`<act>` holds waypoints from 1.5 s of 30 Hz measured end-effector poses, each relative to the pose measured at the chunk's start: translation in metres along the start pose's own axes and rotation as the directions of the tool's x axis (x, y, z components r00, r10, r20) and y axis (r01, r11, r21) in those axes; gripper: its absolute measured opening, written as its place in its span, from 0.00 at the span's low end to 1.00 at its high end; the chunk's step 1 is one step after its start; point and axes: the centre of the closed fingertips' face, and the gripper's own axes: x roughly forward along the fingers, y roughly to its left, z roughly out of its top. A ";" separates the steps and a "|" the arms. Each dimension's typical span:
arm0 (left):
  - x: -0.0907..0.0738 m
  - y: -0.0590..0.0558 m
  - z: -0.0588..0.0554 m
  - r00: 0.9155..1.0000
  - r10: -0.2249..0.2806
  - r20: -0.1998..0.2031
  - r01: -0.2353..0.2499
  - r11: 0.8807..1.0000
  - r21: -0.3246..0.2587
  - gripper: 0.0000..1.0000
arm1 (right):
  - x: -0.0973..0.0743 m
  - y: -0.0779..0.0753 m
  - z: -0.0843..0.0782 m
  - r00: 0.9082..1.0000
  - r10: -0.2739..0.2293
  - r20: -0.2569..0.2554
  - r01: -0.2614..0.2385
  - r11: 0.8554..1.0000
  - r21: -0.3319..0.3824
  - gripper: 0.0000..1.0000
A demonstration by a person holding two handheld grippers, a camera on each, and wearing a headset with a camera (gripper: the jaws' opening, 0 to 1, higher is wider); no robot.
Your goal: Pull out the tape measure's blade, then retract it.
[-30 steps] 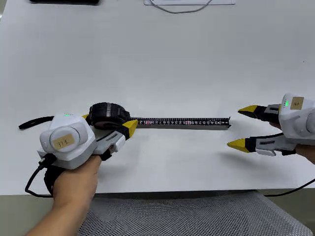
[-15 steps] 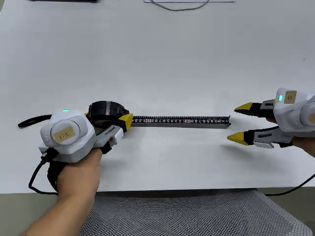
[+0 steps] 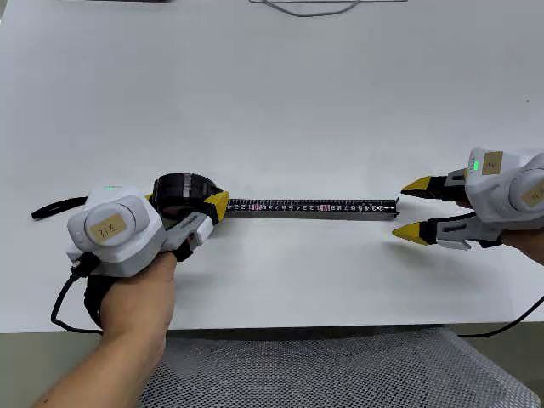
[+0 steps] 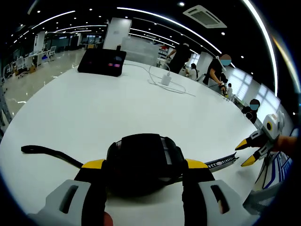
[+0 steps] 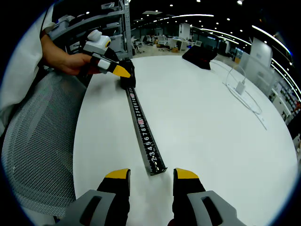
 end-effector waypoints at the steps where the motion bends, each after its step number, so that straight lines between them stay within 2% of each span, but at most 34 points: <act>1: 0.000 0.000 0.000 1.000 -0.001 -0.001 0.001 1.000 0.000 0.61 | 0.001 -0.001 -0.001 1.000 0.002 -0.008 -0.003 1.000 -0.010 0.32; 5: 0.000 -0.001 0.000 1.000 -0.002 -0.002 0.002 1.000 -0.001 0.61 | 0.004 -0.002 0.000 1.000 0.015 -0.023 -0.015 1.000 -0.026 0.29; 16: 0.001 -0.001 0.000 1.000 0.000 0.000 0.000 1.000 -0.004 0.61 | 0.013 -0.004 -0.007 0.993 0.045 -0.109 -0.058 0.992 -0.116 0.20; 32: 0.001 0.000 0.000 1.000 -0.001 -0.001 0.001 1.000 -0.008 0.61 | 0.019 -0.008 -0.007 0.985 0.068 -0.160 -0.094 0.983 -0.158 0.14; 45: 0.001 0.001 -0.001 1.000 0.002 -0.004 -0.002 1.000 -0.010 0.60 | 0.021 -0.008 -0.008 0.978 0.067 -0.196 -0.103 0.978 -0.181 0.11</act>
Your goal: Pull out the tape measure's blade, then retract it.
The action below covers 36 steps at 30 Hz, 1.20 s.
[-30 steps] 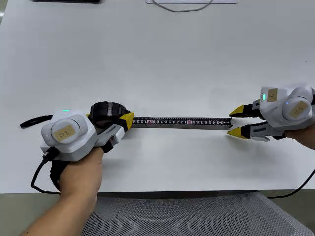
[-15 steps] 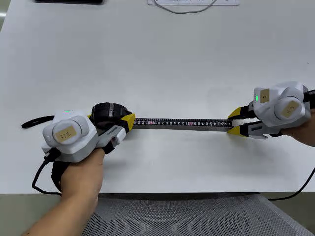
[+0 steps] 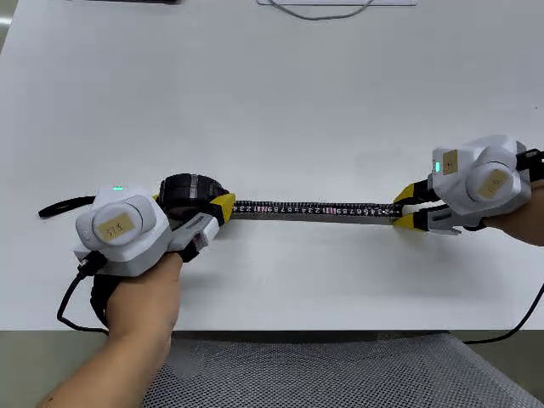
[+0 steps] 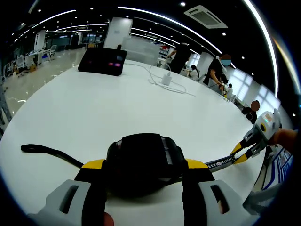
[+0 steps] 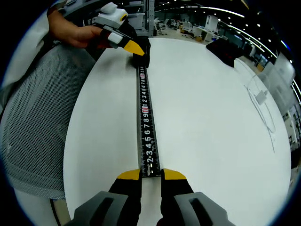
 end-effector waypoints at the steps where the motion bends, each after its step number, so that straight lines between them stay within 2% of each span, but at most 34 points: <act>1: 0.000 0.000 0.000 1.000 0.000 -0.002 0.000 1.000 0.000 0.60 | 0.000 0.000 0.000 1.000 -0.001 -0.005 0.001 1.000 0.001 0.11; 32: 0.000 0.001 -0.001 0.999 -0.010 -0.031 0.010 1.000 -0.006 0.57 | 0.000 -0.002 -0.001 1.000 0.003 -0.031 -0.002 1.000 0.007 0.10; 36: 0.000 0.001 -0.001 0.999 -0.012 -0.030 0.011 1.000 -0.012 0.57 | -0.001 -0.002 0.003 1.000 0.002 -0.017 -0.002 1.000 0.016 0.10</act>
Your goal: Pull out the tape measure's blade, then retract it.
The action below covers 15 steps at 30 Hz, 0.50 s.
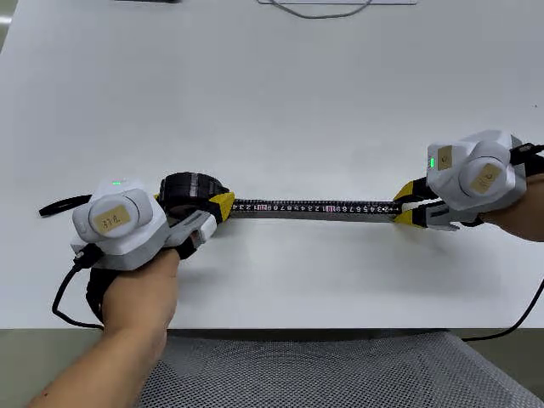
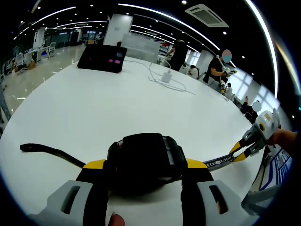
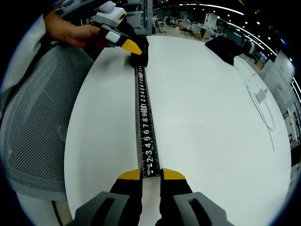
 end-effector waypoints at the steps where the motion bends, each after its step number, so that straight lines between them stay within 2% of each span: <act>1: 0.000 0.000 0.000 1.000 0.000 0.001 0.000 1.000 -0.001 0.57 | 0.000 0.000 0.001 1.000 -0.001 0.002 0.001 1.000 -0.001 0.10; 15: -0.001 0.001 -0.001 1.000 -0.010 -0.001 0.010 1.000 -0.017 0.57 | 0.006 0.001 0.018 0.999 0.014 0.038 -0.015 1.000 0.005 0.09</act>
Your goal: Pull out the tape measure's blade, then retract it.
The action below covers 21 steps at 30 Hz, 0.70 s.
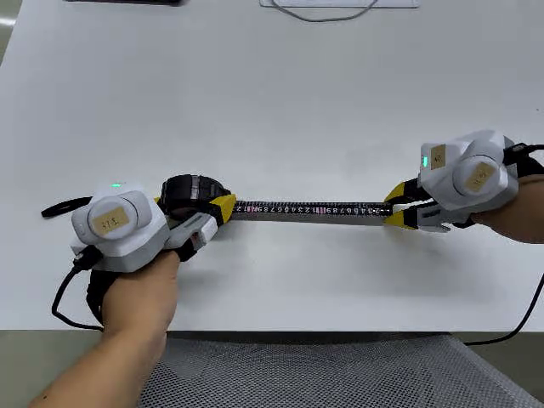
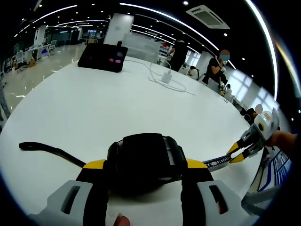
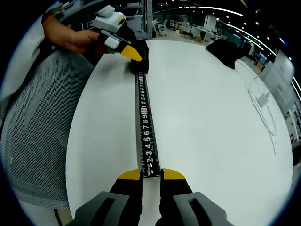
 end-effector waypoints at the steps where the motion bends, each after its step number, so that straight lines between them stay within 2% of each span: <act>1: 0.000 0.000 0.000 1.000 0.000 0.001 0.000 1.000 -0.001 0.57 | 0.001 0.000 0.001 1.000 0.002 0.003 -0.002 1.000 0.001 0.09; 21: -0.001 -0.001 0.001 1.000 -0.010 0.001 0.010 1.000 -0.014 0.58 | 0.013 0.003 0.028 0.999 0.029 0.042 -0.029 1.000 0.000 0.10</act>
